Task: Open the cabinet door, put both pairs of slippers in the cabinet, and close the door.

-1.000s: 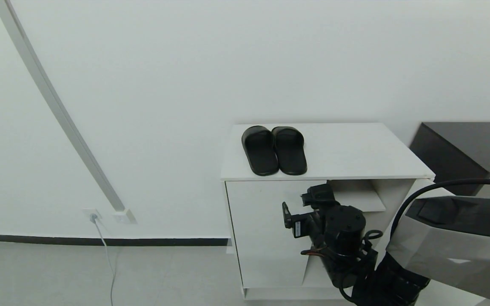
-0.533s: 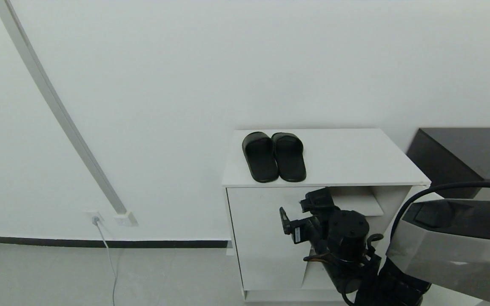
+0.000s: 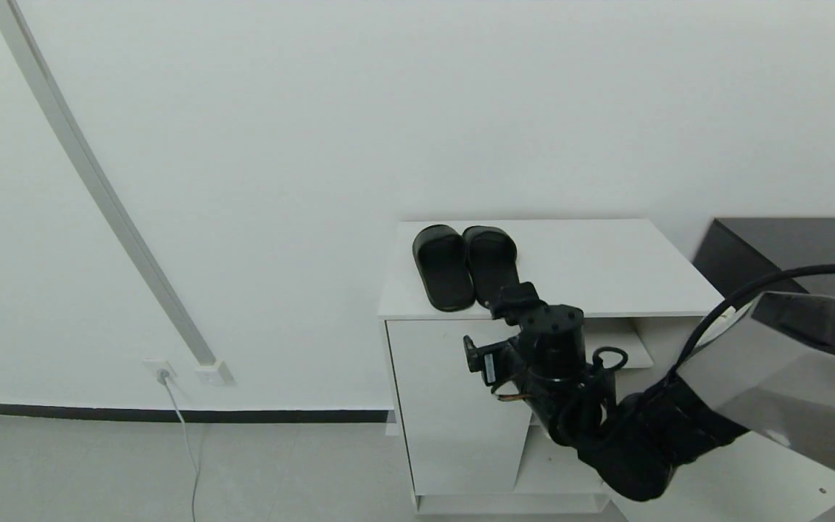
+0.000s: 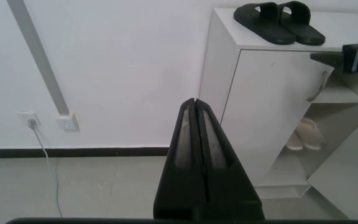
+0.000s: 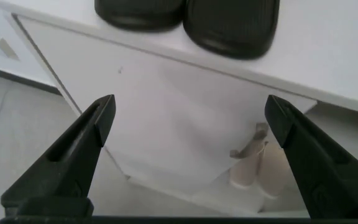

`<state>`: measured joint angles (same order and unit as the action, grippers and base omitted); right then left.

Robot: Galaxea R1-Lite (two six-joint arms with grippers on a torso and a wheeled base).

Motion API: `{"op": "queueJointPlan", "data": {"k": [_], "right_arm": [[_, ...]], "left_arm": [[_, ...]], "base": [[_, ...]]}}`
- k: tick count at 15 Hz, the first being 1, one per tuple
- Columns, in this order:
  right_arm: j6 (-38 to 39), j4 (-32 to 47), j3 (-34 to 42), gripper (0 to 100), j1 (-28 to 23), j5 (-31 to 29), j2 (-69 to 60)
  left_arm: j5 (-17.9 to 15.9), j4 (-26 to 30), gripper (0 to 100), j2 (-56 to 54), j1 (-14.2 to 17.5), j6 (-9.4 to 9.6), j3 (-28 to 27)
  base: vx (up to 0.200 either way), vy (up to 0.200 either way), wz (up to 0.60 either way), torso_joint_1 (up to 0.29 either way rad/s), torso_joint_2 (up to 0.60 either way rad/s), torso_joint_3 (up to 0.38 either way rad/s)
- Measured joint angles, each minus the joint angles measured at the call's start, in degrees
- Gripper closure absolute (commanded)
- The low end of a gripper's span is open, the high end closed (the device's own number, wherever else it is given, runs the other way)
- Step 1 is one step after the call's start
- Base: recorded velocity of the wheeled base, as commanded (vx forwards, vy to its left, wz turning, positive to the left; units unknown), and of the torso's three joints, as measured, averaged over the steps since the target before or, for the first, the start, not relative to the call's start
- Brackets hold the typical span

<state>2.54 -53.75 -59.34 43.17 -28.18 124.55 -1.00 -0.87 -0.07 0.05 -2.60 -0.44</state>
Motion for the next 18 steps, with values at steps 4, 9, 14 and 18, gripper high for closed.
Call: {"op": "queueJointPlan", "data": {"k": [4, 9, 14, 18], "right_arm": [[6.33, 13.85, -13.37, 0, -0.04, -0.24, -2.22], [6.57, 17.43, -17.81, 0, 0.02, -0.28, -2.78], [6.7, 17.26, -17.91, 0, 0.07, -2.52, -1.62], [6.57, 16.91, -19.07, 0, 0.11, -3.69, 1.63]], "left_arm": [[0.02, 0.0, 100, 0.0, 0.02, -0.02, 0.0], [0.27, 0.07, 100, 0.0, 0.02, -0.02, 0.0], [0.29, 0.11, 100, 0.0, 0.05, -0.07, 0.0], [0.29, 0.11, 100, 0.0, 0.05, -0.11, 0.0]], "base": [[0.0, 0.0, 0.0, 0.0, 0.0, 0.0], [0.16, 0.0, 0.0, -0.004, 0.0, 0.003], [0.2, 0.0, 0.0, 0.008, 0.0, 0.001], [0.0, 0.0, 0.0, 0.0, 0.0, 0.0]]}}
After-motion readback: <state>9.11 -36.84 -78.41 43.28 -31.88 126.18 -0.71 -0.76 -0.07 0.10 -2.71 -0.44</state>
